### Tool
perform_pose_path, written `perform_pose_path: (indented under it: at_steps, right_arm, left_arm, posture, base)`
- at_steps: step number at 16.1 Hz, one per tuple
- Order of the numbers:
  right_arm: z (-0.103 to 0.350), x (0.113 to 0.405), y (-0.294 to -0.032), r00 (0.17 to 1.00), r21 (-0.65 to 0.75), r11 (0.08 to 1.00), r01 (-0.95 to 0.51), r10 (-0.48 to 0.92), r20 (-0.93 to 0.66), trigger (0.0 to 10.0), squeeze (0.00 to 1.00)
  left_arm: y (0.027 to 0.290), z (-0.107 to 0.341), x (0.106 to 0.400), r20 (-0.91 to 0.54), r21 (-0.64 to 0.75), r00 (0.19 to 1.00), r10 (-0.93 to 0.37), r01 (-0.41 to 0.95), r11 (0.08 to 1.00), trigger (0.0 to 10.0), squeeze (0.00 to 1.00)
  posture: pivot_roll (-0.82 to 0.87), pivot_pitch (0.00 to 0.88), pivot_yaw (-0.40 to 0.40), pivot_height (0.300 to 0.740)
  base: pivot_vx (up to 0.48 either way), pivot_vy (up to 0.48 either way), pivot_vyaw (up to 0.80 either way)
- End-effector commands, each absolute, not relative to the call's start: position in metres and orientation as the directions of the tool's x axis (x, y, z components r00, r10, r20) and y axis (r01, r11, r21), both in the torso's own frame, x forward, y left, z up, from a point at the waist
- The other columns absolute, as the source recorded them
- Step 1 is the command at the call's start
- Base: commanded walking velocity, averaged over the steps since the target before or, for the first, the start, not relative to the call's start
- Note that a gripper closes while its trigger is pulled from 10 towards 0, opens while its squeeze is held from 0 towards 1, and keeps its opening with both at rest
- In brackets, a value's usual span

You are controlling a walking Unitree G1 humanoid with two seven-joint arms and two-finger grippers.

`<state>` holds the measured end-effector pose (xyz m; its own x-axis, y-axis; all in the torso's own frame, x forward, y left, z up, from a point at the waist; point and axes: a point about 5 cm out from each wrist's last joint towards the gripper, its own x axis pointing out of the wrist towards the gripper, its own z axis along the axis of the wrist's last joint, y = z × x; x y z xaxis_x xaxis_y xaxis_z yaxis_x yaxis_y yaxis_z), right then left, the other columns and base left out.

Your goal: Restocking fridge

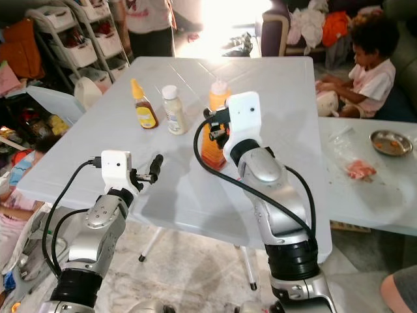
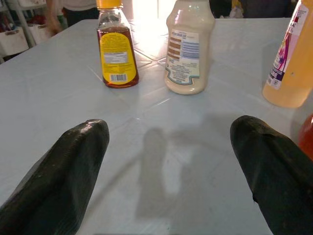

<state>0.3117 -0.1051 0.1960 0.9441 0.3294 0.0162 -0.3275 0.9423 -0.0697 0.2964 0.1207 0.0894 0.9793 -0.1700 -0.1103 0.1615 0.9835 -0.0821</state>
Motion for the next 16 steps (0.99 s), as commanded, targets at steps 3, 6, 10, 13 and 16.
perform_pose_path:
  at_steps: [3, 6, 10, 13, 16]
  right_arm:
    - [0.175, 0.317, -0.121, 0.961, -0.147, 0.950, -0.276, 0.273, -0.036, 10.0, 0.00]
    - [0.167, 0.319, -0.125, 0.964, -0.157, 0.951, -0.266, 0.265, -0.029, 3.3, 0.00]
    - [0.162, 0.320, -0.121, 0.962, -0.165, 0.948, -0.273, 0.274, -0.017, 0.8, 0.00]
    - [0.166, 0.314, -0.122, 0.964, -0.127, 0.958, -0.256, 0.263, 0.039, 10.0, 0.00]
    - [0.162, 0.312, -0.123, 0.974, -0.077, 0.972, -0.224, 0.226, 0.022, 10.0, 0.00]
  left_arm:
    - [0.124, 0.094, 0.297, -0.103, -0.061, 0.982, -0.157, 0.151, 0.987, 10.0, 0.00]
    - [0.124, 0.093, 0.296, -0.106, -0.060, 0.982, -0.158, 0.153, 0.986, 10.0, 0.00]
    - [0.124, 0.094, 0.297, -0.104, -0.056, 0.981, -0.161, 0.156, 0.986, 10.0, 0.00]
    - [0.127, 0.096, 0.297, -0.098, -0.051, 0.987, -0.127, 0.123, 0.991, 10.0, 0.00]
    - [0.128, 0.097, 0.298, -0.099, -0.048, 0.987, -0.127, 0.123, 0.991, 10.0, 0.00]
  posture:
    - [-0.10, 0.000, 0.102, 0.740]
    - [-0.10, 0.000, 0.102, 0.740]
    - [-0.10, 0.000, 0.105, 0.740]
    - [-0.09, 0.000, 0.105, 0.740]
    - [-0.08, 0.000, 0.107, 0.740]
  base:
    - [0.000, 0.000, 0.00]
    - [0.000, 0.000, 0.00]
    - [0.000, 0.000, 0.00]
    - [0.000, 0.000, 0.00]
    - [-0.179, 0.000, 0.00]
